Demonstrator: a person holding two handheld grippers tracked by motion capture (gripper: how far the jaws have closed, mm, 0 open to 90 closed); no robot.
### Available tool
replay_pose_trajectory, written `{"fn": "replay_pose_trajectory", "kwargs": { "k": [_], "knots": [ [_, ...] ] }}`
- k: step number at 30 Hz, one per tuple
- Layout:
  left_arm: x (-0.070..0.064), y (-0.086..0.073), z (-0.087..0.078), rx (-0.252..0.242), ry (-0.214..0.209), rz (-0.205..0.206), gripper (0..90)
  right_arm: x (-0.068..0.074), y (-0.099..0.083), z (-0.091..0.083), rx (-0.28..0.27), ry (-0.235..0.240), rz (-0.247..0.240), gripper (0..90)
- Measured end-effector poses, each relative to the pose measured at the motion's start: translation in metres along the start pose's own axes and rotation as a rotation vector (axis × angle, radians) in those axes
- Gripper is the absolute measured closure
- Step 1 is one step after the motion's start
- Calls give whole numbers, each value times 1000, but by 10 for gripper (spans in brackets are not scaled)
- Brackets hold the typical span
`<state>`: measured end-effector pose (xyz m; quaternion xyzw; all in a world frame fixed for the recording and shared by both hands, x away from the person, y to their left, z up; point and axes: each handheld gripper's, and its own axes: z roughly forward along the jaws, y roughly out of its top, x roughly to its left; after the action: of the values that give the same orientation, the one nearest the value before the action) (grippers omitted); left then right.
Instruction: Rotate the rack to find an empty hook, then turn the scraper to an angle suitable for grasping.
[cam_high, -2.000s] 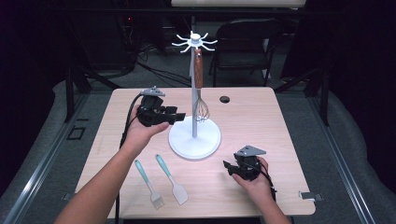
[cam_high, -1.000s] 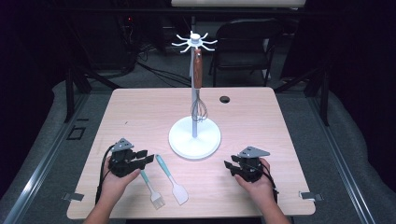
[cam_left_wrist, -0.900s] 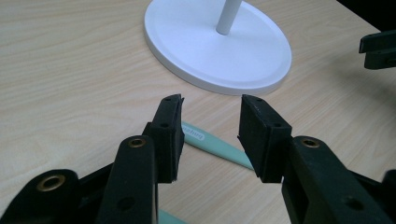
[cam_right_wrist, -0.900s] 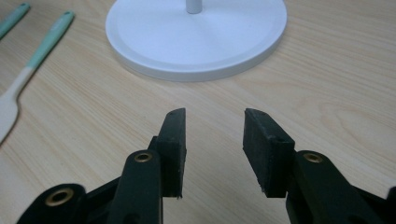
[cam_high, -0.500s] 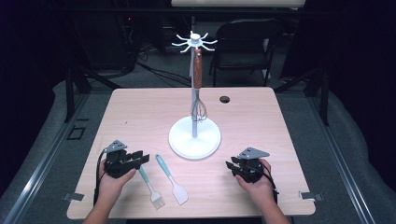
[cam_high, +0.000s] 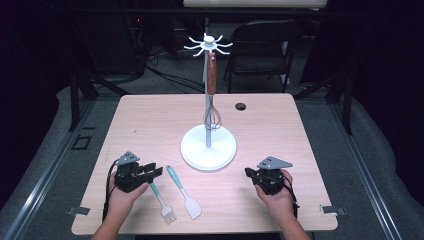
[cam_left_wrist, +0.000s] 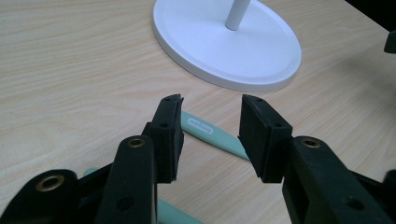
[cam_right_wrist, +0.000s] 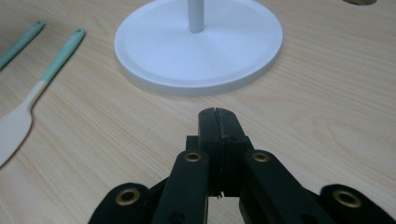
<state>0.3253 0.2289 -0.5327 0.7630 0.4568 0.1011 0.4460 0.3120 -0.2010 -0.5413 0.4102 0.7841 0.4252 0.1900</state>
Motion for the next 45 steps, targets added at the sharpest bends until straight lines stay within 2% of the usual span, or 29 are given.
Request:
{"fn": "replay_pose_trajectory", "kwargs": {
  "k": [2, 8, 14, 19, 22, 28, 30, 36, 40, 41, 42, 43, 45],
  "knots": [
    [0, 0, 0, -1, 1, -1, 591, 1, 2, -3, -37, -2, 5, 900],
    [0, 0, -3, -11, 2, -10, 592, 1, 11, -11, -90, 11, 12, 900],
    [-1, 0, -2, -11, 9, -2, 592, 3, 22, -14, -121, 27, -6, 900],
    [-1, 0, -1, -7, 8, 3, 592, 2, 32, -16, -155, 47, 2, 900],
    [-1, 0, -1, -8, 8, 3, 592, 2, 44, -18, -197, 46, -6, 900],
    [-1, 0, -2, -14, 8, -1, 592, 3, 59, -21, -224, 47, -20, 900],
    [-1, 0, -1, -11, 7, -1, 592, 4, 67, -22, -249, 53, -31, 900],
    [0, 0, -2, -12, 8, -3, 592, 5, 84, -24, -259, 58, -51, 900],
    [2, 0, -2, -9, 7, -3, 592, 6, 104, -28, -296, 71, -55, 900],
    [2, 0, -2, -9, 7, -3, 592, 6, 104, -28, -296, 71, -55, 900],
    [2, -1, -2, -12, 5, -5, 592, 6, 113, -29, -311, 71, -62, 900],
    [3, -1, -2, -13, 4, -8, 592, 6, 113, -29, -311, 71, -62, 900],
    [3, -1, -1, -11, 3, -9, 593, 6, 128, -31, -329, 83, -64, 900]
  ]
}}
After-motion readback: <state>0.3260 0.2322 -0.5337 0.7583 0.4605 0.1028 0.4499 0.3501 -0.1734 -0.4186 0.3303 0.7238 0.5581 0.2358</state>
